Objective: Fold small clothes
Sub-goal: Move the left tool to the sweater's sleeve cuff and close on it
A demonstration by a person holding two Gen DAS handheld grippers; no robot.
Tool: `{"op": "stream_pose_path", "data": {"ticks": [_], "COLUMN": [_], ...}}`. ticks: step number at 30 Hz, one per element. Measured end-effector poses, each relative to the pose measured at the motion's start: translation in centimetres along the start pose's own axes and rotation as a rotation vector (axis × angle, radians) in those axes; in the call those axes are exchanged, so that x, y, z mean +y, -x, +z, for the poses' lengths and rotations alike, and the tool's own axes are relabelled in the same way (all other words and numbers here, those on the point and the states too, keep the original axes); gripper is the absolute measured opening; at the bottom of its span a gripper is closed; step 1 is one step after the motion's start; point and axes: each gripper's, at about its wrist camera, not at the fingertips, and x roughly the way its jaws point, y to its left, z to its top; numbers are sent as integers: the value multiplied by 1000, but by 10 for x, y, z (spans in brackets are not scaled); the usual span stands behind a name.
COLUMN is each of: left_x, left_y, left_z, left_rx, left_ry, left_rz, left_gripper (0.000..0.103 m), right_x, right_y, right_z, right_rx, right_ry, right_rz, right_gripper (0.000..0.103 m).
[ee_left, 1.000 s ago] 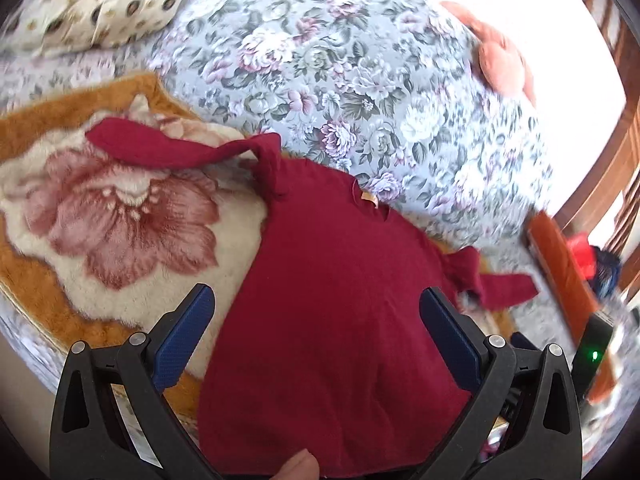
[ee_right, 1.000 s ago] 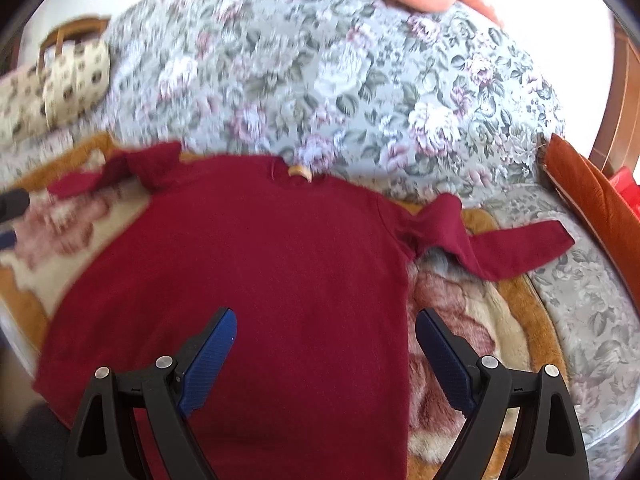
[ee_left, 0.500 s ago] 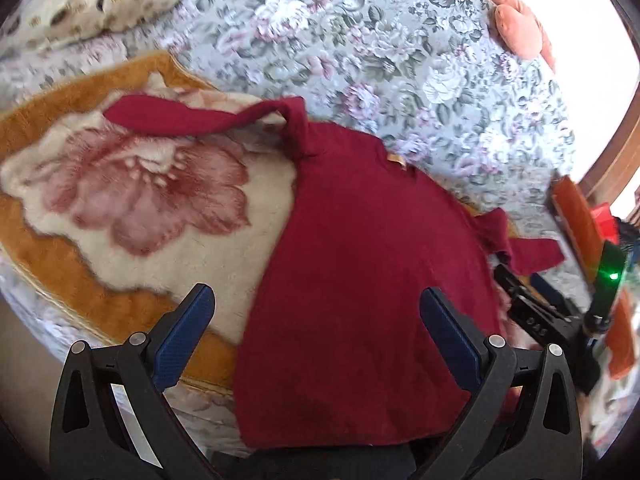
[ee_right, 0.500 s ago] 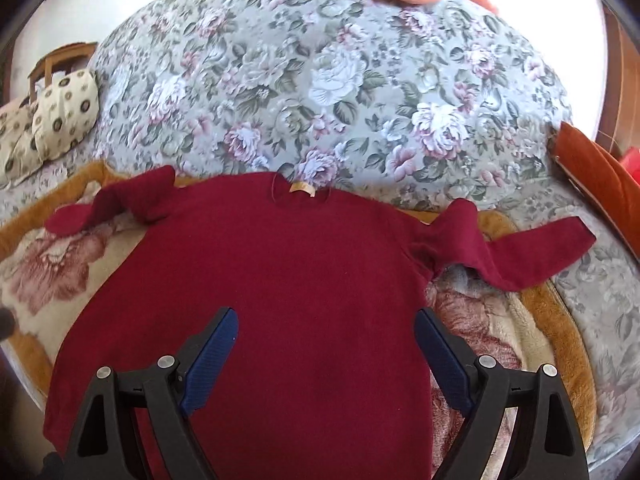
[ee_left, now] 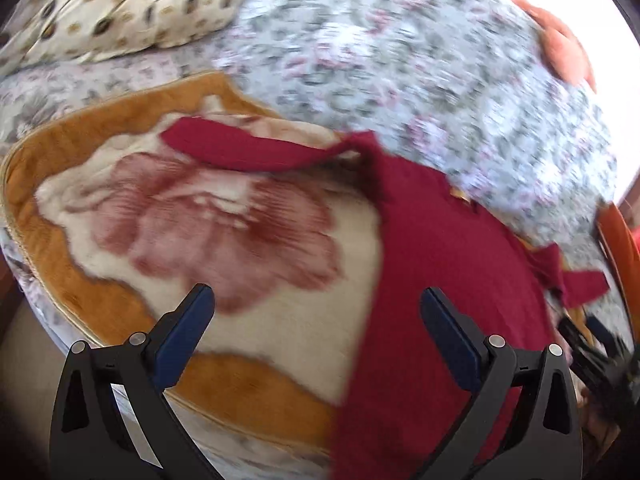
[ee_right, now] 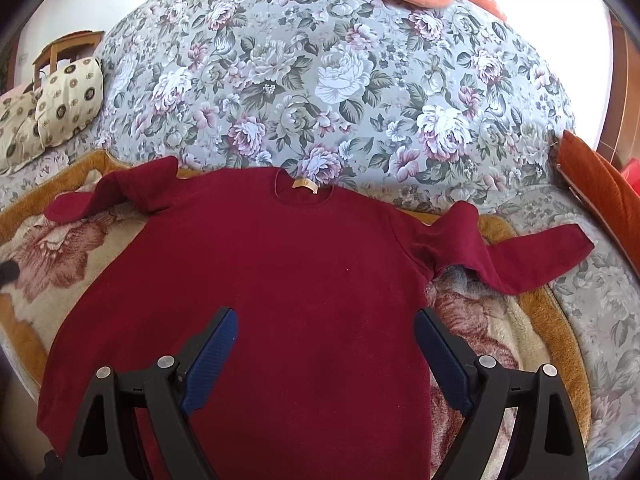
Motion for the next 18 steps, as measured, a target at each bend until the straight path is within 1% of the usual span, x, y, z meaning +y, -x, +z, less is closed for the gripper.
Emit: {"op": "stream_pose_path", "data": {"ticks": [2,4,7,8,9,11,13,14,17,18], "left_x": [26,54,88,99,112,137,150,160,178,181], "left_y": [-7,-15,-27,-31,-40,-62,-78,-88,-111,-117], "left_z": [13,34,71,81,93,114,127,132,135,135], "left_rx": [13,29,2,-1,5,46,90,112,163,170], "left_ry": [70,142,216,241,273,329,375,420,533,562], "left_rz": [-9,-76,-130,-134,-130,-130,-136,-149,-214,-221], "left_gripper": [103,102,102,101,97,85,56,54,54,54], "right_x": [1,2,7,9,12,16,18,19,23,25], "right_y": [1,3,4,3,1,1,3,5,10,11], "right_z": [0,-1,-1,-1,-1,-1,-2,-3,-3,-4], "right_rx": [-7,-22,-27,-23,-19,-18,-32,-41,-75,-84], "right_ry": [4,14,34,43,56,78,91,95,112,120], "right_rz": [-7,-12,-20,-25,-30,-39,-52,-60,-74,-77], "right_gripper": [88,88,88,88,88,88,88,88,88,88]}}
